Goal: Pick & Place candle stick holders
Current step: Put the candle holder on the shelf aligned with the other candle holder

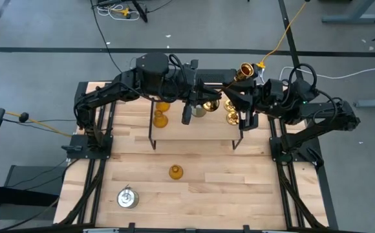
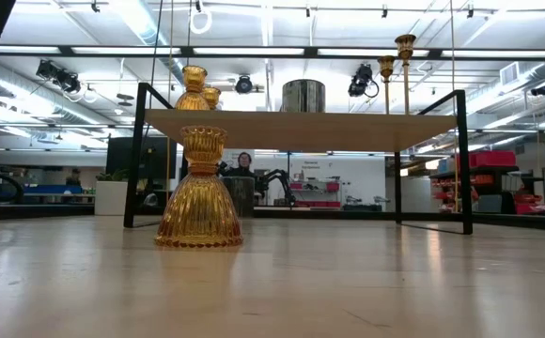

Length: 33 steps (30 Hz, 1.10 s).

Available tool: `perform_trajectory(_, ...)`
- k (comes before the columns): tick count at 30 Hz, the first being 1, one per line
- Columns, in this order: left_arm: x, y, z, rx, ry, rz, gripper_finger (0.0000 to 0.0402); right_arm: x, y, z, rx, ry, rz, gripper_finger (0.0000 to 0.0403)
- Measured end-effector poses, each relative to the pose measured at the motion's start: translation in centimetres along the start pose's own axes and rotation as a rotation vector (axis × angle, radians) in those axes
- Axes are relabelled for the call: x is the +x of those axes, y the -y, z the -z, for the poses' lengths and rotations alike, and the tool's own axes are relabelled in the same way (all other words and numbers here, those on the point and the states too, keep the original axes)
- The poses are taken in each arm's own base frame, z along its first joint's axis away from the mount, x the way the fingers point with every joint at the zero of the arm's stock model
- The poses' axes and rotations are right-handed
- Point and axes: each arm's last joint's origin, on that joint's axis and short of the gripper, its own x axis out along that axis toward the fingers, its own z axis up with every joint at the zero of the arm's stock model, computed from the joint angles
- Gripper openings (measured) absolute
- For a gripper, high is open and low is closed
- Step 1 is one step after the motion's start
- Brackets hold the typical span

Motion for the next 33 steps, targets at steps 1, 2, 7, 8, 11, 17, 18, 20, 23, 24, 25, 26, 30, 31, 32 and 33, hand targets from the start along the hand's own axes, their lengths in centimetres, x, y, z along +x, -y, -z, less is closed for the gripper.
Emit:
perform_trajectory(1,0.00,0.00,0.00,0.000,0.000,-0.001,0.0022,0.00,0.00,0.00,0.000,0.000,0.000,0.0066)
perform_trajectory(2,0.00,0.00,0.00,0.000,0.000,0.000,0.0022,0.00,0.00,0.00,0.000,0.000,0.000,0.0062)
perform_trajectory(7,0.00,0.00,0.01,-0.001,-0.001,0.001,0.0022,0.00,0.01,0.01,0.000,-0.001,0.003,0.0043)
perform_trajectory(8,0.00,0.00,0.01,-0.001,-0.001,0.001,0.0022,0.00,0.01,0.00,0.000,-0.001,0.003,0.0039)
perform_trajectory(11,0.00,0.02,0.01,-0.001,-0.001,0.001,0.0022,0.00,0.01,0.00,0.000,-0.001,0.003,0.0029)
perform_trajectory(17,0.00,0.02,0.00,-0.002,-0.001,0.001,0.0023,0.00,0.01,0.01,-0.001,-0.001,0.002,0.0025)
perform_trajectory(18,0.00,0.02,0.00,-0.002,-0.001,0.001,0.0024,0.00,0.01,0.01,-0.001,-0.001,0.002,0.0024)
perform_trajectory(20,-0.01,0.00,0.01,-0.002,-0.002,0.000,0.0024,0.00,0.00,0.03,-0.002,-0.004,0.001,0.0022)
perform_trajectory(23,-0.01,0.04,0.02,-0.002,-0.002,0.013,0.0024,-0.02,-0.01,0.05,-0.003,-0.008,-0.004,0.0020)
perform_trajectory(24,-0.01,0.05,0.02,-0.002,-0.002,0.017,0.0025,-0.02,-0.03,0.06,-0.005,-0.009,-0.006,0.0019)
perform_trajectory(25,-0.01,0.05,0.02,-0.003,-0.002,0.018,0.0027,-0.01,-0.03,0.05,-0.006,-0.009,-0.006,0.0016)
perform_trajectory(26,-0.01,0.05,0.02,-0.002,-0.002,0.017,0.0032,-0.01,-0.03,0.05,-0.008,-0.009,-0.006,0.0013)
perform_trajectory(30,-0.01,0.04,-0.02,-0.001,0.002,0.013,0.0058,-0.01,-0.04,0.13,-0.008,-0.017,-0.007,0.0005)
perform_trajectory(31,-0.01,0.04,-0.03,-0.001,0.003,0.013,0.0063,0.01,-0.05,0.18,-0.008,-0.018,-0.007,0.0004)
perform_trajectory(32,-0.01,0.04,-0.04,-0.001,0.003,0.013,0.0068,0.01,-0.05,0.17,-0.008,-0.018,-0.007,0.0004)
perform_trajectory(33,-0.01,0.04,-0.03,-0.001,0.002,0.013,0.0073,0.01,-0.05,0.17,-0.008,-0.018,-0.007,0.0004)
